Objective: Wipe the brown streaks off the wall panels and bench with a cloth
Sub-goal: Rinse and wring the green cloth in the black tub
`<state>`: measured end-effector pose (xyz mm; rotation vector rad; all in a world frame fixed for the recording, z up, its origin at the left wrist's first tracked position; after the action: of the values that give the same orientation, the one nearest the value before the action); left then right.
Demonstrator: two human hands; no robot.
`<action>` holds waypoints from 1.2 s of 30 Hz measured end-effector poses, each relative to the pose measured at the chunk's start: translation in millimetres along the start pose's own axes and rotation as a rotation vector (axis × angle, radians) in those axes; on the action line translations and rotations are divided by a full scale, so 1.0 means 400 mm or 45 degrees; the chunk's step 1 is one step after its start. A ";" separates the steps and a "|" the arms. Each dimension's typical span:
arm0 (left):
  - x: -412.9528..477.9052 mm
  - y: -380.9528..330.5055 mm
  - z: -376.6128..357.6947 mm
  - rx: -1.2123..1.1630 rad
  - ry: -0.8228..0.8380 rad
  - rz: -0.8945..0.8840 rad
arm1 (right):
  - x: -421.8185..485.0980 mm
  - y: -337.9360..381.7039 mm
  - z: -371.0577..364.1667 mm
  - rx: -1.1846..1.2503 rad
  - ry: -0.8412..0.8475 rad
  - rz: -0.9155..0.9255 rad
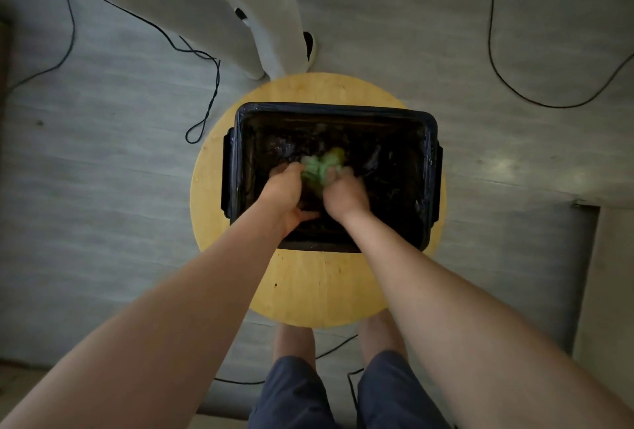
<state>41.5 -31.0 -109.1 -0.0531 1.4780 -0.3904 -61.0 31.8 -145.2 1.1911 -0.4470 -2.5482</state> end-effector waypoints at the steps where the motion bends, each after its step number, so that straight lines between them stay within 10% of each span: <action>1: 0.000 -0.003 -0.002 -0.027 0.006 0.019 | -0.032 0.023 0.001 0.099 0.072 0.092; 7: -0.019 -0.030 -0.017 -0.173 0.215 0.146 | -0.206 0.123 0.064 0.323 -0.136 0.661; 10: -0.075 -0.043 -0.020 0.316 0.143 -0.048 | -0.166 0.113 0.045 0.125 -0.261 0.733; 12: -0.037 -0.016 -0.015 -0.024 0.186 0.123 | -0.108 0.086 0.039 -0.165 -0.361 0.750; 15: -0.021 -0.019 -0.020 -0.131 0.309 0.007 | -0.003 0.025 0.055 -0.469 -0.448 0.648; 19: -0.023 -0.025 -0.009 0.277 0.238 -0.167 | 0.058 -0.032 0.092 -0.075 -0.575 0.159; 22: -0.006 -0.052 0.035 0.850 -0.064 -0.484 | 0.031 -0.029 0.044 0.061 -0.220 -0.011; 27: -0.026 -0.066 0.026 1.646 0.087 -0.845 | -0.096 0.037 0.070 0.209 0.323 0.286; 31: -0.081 -0.084 0.028 1.481 0.250 -0.909 | -0.145 0.051 0.147 0.452 0.294 0.339; 36: -0.149 -0.081 0.033 0.951 0.219 -0.870 | -0.112 0.010 0.131 0.632 0.277 -0.178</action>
<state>44.6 -47.0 -42.0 0.0785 1.3665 -1.5095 -73.7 53.7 -81.0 1.6998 -1.0148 -2.4531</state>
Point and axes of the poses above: each hand's wrist, its own x-axis towards the middle knuckle, its own z-axis out of the back of the hand, y = z × x, the point moved 4 cm from there along x, towards the middle knuckle, and after that the axes turned 7 degrees about -y, right-handed, at the moved point
